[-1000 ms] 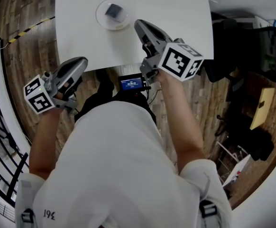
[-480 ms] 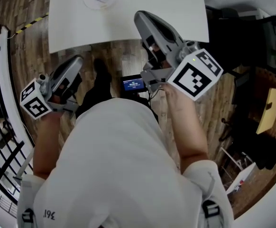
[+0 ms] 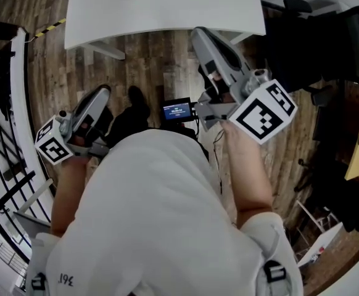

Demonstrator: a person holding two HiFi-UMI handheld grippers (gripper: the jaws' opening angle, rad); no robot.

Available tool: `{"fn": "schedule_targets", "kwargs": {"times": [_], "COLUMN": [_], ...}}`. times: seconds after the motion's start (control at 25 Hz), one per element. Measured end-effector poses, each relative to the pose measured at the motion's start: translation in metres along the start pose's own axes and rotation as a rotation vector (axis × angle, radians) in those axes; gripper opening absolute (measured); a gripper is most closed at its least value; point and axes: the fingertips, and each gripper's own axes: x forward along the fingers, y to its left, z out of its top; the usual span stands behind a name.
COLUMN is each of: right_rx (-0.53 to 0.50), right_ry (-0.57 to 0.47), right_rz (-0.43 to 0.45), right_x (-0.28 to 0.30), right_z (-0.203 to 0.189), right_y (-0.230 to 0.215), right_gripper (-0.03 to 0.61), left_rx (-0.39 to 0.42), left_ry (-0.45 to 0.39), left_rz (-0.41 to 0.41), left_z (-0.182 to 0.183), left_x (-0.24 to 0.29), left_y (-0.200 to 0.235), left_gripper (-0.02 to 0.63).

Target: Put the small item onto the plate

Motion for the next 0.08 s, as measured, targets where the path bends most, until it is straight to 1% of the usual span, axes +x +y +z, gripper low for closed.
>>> {"fn": "schedule_targets", "kwargs": {"times": [0.08], "right_rx": [-0.002], "right_ry": [-0.008], "right_rz": [-0.001], "right_x": [-0.0158], "right_z": [0.003], "right_y": [0.0025], "right_gripper": [0.0], "left_rx": [-0.008], "left_ry": [-0.014], "left_rz": [-0.015], "left_z": [-0.0044], "left_x": [0.0018], "left_y": [-0.0107], "left_gripper": [0.008]}}
